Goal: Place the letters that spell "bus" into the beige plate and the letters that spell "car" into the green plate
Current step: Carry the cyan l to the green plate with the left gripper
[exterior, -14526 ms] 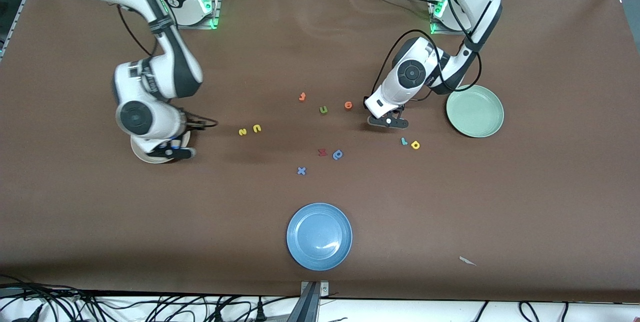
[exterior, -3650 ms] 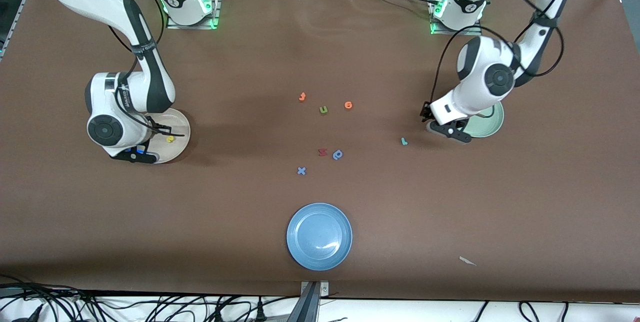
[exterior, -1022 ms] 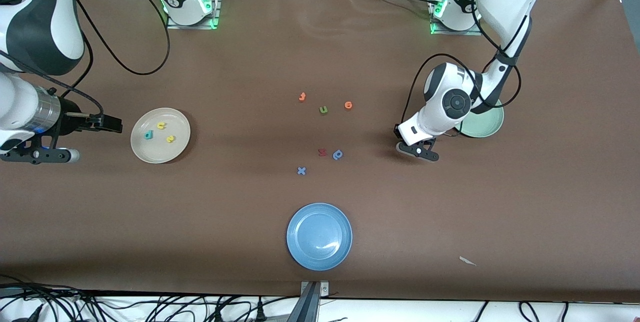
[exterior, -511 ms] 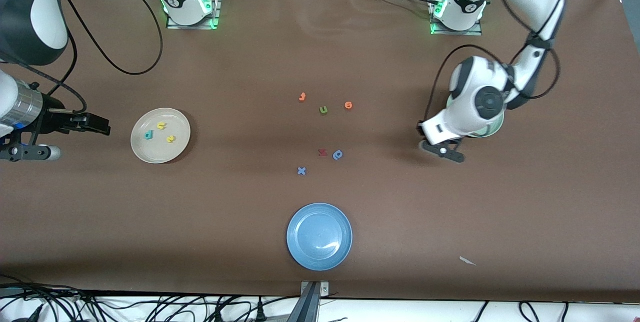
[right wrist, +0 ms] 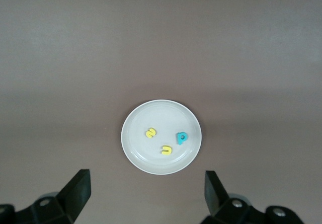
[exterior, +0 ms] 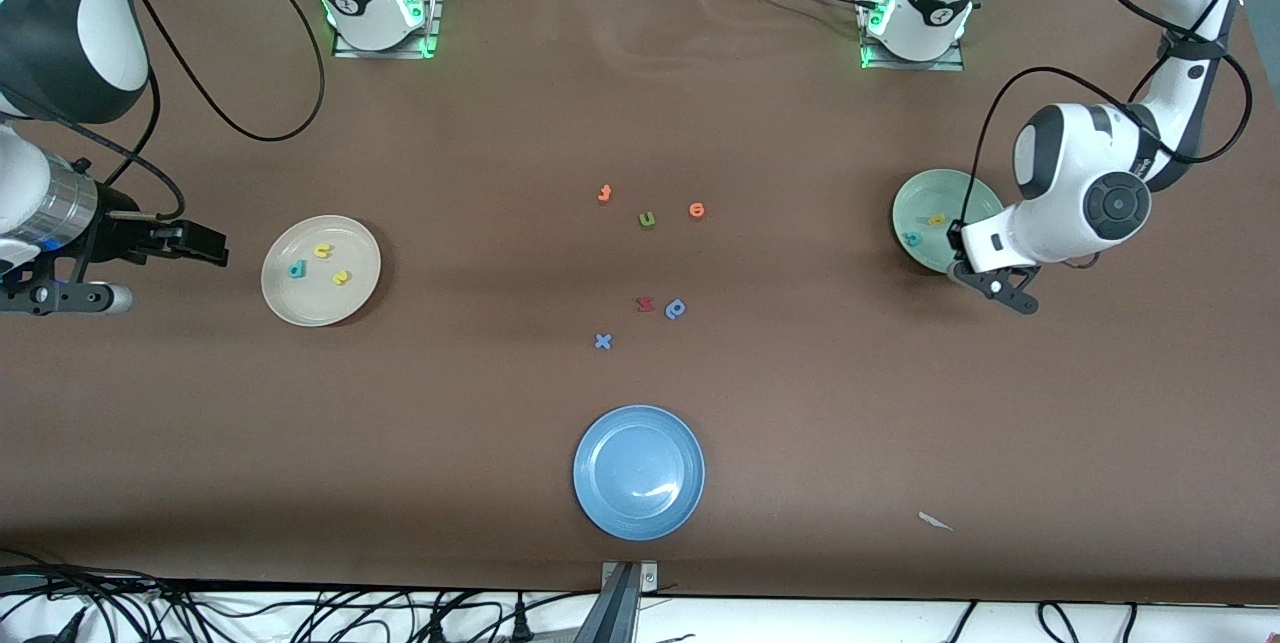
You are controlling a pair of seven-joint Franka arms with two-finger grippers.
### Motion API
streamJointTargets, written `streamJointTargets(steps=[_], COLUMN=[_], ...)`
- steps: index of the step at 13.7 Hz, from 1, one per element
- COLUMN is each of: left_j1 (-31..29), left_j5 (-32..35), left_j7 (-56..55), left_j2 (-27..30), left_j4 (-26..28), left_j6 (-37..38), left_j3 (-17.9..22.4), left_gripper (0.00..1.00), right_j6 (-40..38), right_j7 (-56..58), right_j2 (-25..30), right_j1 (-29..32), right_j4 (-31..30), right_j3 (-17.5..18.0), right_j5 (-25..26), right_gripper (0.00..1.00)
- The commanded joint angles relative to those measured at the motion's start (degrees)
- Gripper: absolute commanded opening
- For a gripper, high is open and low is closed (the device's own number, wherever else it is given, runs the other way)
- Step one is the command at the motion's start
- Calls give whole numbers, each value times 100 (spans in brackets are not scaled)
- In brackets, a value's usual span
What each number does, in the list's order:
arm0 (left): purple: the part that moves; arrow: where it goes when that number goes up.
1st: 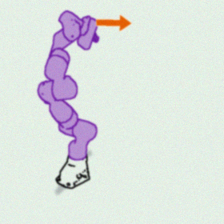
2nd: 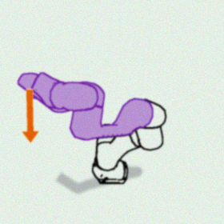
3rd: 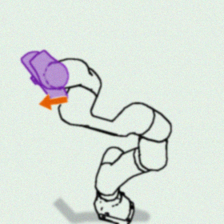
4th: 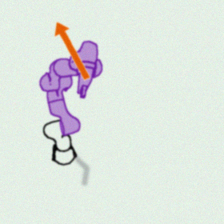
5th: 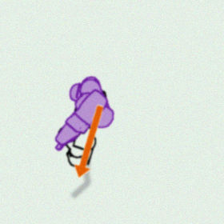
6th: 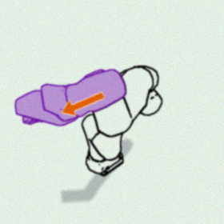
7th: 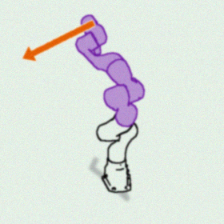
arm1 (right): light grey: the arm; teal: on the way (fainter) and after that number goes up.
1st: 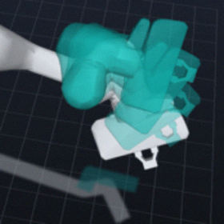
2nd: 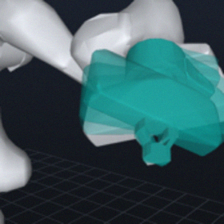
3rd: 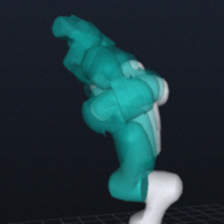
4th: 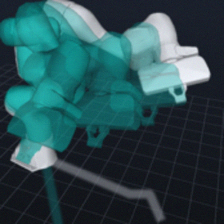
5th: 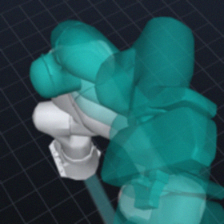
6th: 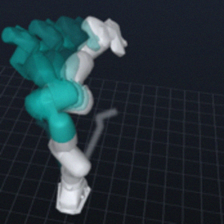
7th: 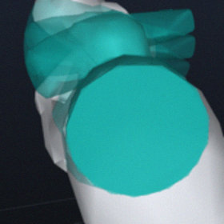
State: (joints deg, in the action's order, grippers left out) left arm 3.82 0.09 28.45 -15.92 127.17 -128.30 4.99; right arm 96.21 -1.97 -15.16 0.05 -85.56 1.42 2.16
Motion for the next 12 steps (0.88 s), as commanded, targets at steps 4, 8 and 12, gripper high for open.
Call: streamJointTargets(steps=[4, 8, 12], left_j1=[23, 23, 49], left_j5=[80, 27, -219], left_j7=[-50, -243, -375], left_j2=[335, 502, 564], left_j4=[703, 1002, 1090], left_j6=[-20, -20, -20], left_j3=[108, 99, 73], left_gripper=[0, 0, 0], right_j6=[30, 21, -58], right_j7=[4, 4, 4], right_j2=[189, 189, 189], right_j1=[66, 65, 66], right_j4=[-207, -215, -224], right_j3=[69, 77, 69], right_j5=[74, 74, 83], right_gripper=[100, 100, 100])
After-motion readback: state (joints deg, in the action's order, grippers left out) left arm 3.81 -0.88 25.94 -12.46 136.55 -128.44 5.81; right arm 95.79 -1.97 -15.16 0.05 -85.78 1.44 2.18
